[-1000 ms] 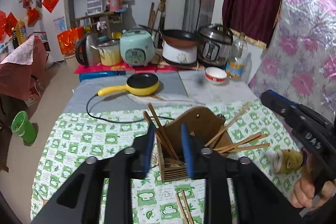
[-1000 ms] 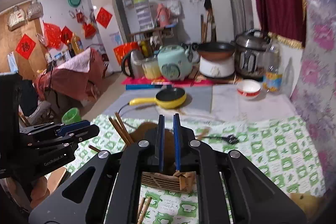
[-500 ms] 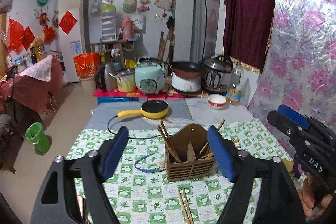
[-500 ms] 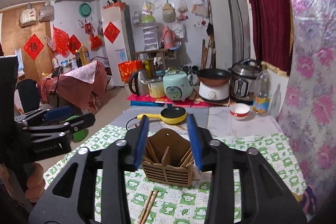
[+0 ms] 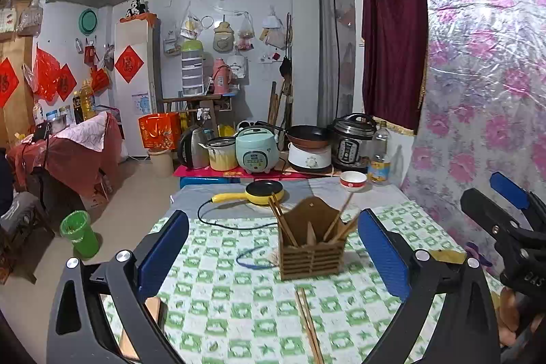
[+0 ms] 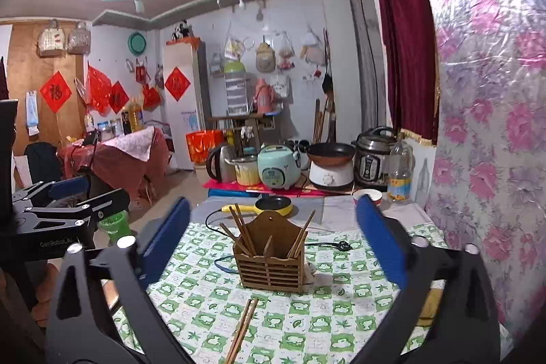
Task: Organize utensils
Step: 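Open both tools to release the chopsticks into the caddy, then move both open tools back down toward the remaining loose chopsticks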
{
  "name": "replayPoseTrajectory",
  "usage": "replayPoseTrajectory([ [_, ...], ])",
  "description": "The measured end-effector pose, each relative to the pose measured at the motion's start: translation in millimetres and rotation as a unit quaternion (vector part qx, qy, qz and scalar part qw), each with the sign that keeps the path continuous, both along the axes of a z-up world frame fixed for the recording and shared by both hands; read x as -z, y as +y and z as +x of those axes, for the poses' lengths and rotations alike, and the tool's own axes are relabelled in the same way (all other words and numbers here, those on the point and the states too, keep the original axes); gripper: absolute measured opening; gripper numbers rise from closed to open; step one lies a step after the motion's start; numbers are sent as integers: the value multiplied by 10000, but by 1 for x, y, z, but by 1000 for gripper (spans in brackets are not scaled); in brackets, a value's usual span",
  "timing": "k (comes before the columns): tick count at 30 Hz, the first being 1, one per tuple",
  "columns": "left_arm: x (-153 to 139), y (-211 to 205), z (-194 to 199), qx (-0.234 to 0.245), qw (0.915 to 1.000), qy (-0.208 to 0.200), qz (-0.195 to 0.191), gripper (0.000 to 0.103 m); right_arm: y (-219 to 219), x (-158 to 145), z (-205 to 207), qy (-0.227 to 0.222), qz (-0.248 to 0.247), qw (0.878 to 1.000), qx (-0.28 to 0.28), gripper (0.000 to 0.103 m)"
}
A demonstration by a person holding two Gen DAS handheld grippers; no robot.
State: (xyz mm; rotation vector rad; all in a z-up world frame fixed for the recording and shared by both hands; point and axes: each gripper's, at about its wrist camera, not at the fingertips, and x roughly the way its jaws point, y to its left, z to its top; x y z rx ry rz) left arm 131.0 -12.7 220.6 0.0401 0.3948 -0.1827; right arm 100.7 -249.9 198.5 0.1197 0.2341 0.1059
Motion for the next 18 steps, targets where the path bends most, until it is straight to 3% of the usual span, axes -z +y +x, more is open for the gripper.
replayPoseTrajectory([
  [8,21,8,-42,-24,10000,72,-50,97,-5,17,-48,72,193,9998,-53,97],
  [18,93,21,-40,-227,9969,731,190,97,-30,66,-48,711,653,9953,-49,97],
])
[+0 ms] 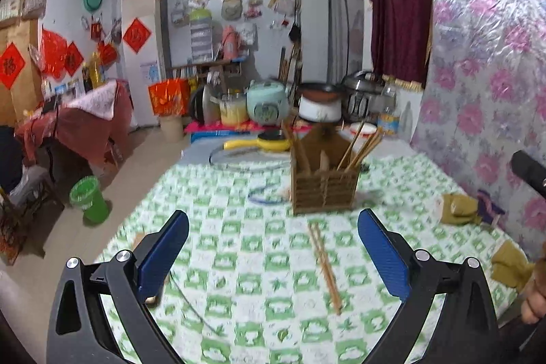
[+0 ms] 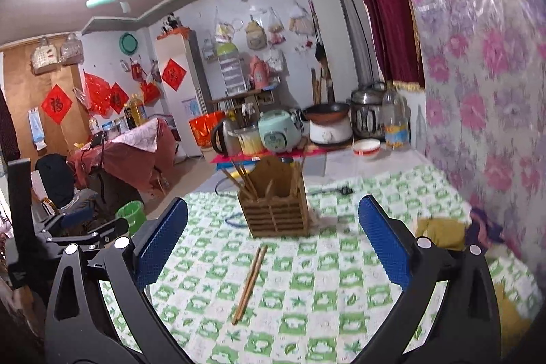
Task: Organize utensils
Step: 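Move both open tools back down toward the remaining loose chopsticks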
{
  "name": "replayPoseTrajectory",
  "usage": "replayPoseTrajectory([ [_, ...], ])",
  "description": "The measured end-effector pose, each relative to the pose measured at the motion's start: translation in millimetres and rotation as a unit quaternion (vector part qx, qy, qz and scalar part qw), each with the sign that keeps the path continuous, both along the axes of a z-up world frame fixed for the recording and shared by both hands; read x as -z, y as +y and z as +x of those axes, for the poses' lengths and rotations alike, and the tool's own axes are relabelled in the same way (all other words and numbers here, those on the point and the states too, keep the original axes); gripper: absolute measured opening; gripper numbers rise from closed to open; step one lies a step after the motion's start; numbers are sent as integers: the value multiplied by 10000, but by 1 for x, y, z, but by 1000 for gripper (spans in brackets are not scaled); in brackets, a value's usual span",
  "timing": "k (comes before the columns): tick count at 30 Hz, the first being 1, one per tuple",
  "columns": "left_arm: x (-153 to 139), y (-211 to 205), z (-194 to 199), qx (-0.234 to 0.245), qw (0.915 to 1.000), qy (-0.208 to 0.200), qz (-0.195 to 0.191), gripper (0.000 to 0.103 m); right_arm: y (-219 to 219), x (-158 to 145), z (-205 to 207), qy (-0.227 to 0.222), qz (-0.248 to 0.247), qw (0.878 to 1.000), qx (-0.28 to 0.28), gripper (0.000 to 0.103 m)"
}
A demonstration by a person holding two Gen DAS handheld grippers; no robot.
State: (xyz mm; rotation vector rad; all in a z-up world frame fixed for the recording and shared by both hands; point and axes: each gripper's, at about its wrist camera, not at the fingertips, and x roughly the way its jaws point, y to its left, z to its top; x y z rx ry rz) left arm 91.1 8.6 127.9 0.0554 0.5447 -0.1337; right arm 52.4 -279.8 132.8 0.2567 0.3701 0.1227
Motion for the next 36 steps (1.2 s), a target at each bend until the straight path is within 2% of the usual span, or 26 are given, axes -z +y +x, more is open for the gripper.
replayPoseTrajectory([
  [6,54,13,17,32,9971,694,-298,97,3,34,9,311,-217,9992,128,97],
  [11,96,10,30,62,9927,1175,-277,97,2,58,21,572,-269,9978,172,97],
  [17,134,0,35,220,9867,1589,-253,97,2,96,37,1000,-280,9944,211,97],
  [26,179,-32,36,763,9770,1963,337,97,12,152,67,1645,-482,9851,128,97],
  [36,202,-62,43,1270,9636,2196,841,97,10,174,85,1765,-526,9826,230,97],
])
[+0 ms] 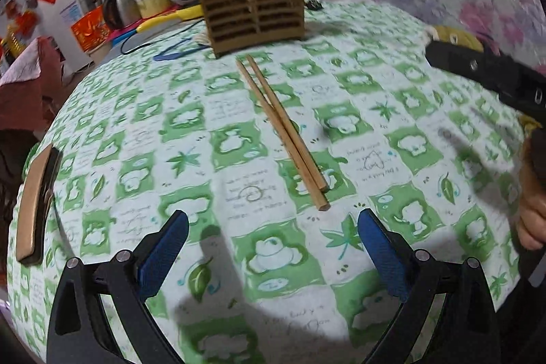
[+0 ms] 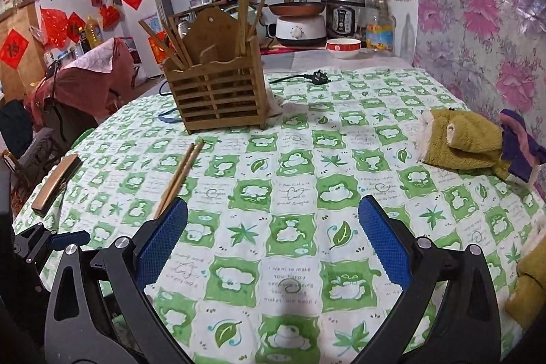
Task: Organize utensils
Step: 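Move both open tools back down toward the remaining loose chopsticks, then lower the open left tool over a loose chopstick and close on it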
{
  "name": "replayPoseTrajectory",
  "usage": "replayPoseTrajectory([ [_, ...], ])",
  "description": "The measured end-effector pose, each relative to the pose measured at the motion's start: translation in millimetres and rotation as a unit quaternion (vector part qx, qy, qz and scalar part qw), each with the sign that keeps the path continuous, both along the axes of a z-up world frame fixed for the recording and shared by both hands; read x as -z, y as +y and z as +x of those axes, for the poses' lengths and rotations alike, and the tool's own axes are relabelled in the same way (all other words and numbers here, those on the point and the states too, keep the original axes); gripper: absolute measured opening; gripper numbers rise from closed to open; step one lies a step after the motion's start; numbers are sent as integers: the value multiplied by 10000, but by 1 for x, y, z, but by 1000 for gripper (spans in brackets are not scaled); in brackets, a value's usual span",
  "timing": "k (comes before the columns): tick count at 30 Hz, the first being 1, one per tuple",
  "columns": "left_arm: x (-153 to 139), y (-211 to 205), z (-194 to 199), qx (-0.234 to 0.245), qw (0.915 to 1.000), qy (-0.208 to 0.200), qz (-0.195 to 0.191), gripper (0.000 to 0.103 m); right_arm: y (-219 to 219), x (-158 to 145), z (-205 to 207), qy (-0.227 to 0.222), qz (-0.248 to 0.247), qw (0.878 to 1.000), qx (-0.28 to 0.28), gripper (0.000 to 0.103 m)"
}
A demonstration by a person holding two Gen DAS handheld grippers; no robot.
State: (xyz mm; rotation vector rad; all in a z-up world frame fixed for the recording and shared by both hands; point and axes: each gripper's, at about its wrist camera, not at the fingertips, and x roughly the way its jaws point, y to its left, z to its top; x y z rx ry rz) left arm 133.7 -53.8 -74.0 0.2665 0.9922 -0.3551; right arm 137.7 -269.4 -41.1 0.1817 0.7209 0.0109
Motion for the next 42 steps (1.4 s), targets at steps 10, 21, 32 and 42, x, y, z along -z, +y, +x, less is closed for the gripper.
replayPoseTrajectory([
  [10,3,12,27,-230,9989,-38,395,97,-6,18,12,253,214,9994,-35,97],
  [21,6,76,52,-1290,9911,307,-140,97,8,25,17,529,180,9976,-417,97],
  [32,-4,93,49,-1481,9853,187,-827,97,81,34,15,987,-601,9759,-1852,97],
  [42,-5,101,49,-1542,9810,231,-1158,97,92,43,35,1184,-1358,9731,-1434,95],
])
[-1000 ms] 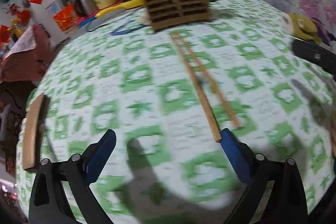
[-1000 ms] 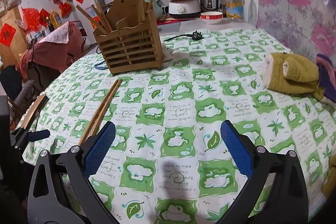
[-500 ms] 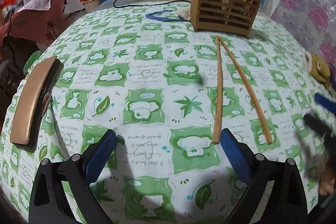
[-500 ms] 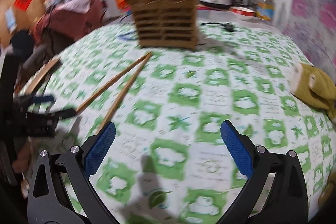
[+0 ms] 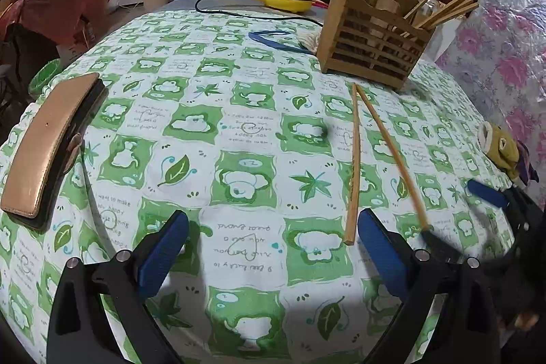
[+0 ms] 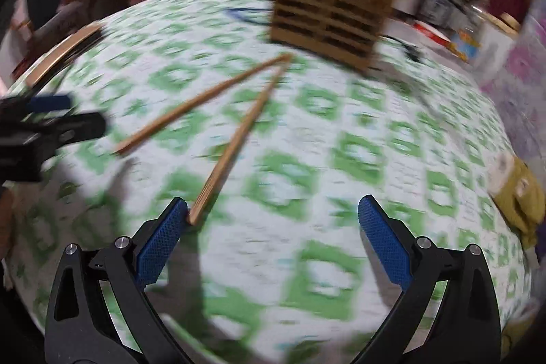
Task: Organize utensils
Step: 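Lower the open left tool over a loose chopstick and close on it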
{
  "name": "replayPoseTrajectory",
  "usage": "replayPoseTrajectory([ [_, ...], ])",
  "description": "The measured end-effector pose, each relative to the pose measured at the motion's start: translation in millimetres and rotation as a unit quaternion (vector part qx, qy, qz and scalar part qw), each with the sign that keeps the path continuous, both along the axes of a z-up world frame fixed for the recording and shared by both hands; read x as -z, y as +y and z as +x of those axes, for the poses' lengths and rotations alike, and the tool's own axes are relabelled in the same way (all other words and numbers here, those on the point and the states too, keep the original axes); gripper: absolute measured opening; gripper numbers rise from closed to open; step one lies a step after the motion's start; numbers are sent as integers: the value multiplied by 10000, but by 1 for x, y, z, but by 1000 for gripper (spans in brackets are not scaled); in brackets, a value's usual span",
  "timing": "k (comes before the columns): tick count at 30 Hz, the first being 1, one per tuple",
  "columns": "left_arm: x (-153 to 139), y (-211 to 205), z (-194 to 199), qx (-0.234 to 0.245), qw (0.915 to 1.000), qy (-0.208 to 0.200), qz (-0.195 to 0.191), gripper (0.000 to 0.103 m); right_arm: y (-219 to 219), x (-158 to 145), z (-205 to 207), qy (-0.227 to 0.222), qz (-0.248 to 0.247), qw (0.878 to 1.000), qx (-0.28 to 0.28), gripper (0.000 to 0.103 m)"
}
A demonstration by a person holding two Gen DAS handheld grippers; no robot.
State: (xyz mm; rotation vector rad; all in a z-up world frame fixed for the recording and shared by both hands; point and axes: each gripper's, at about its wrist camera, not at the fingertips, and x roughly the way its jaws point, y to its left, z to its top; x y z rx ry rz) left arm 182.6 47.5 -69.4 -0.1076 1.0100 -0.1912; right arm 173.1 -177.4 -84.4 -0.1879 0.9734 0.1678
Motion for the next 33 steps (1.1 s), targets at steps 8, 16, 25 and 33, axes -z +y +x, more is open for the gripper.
replayPoseTrajectory([
  [8,-2,-18,-8,368,9984,-202,373,97,-86,-11,-8,-347,1001,9882,1108,95],
  [16,-2,-48,-17,836,9888,-473,1142,97,-71,-19,-15,-617,978,9906,732,95],
  [25,3,-55,-8,962,9895,-285,1043,97,-66,-17,-11,-451,1204,9900,583,95],
  [33,7,-60,1,999,9904,-166,940,97,-60,-12,-6,-301,1262,9903,505,95],
])
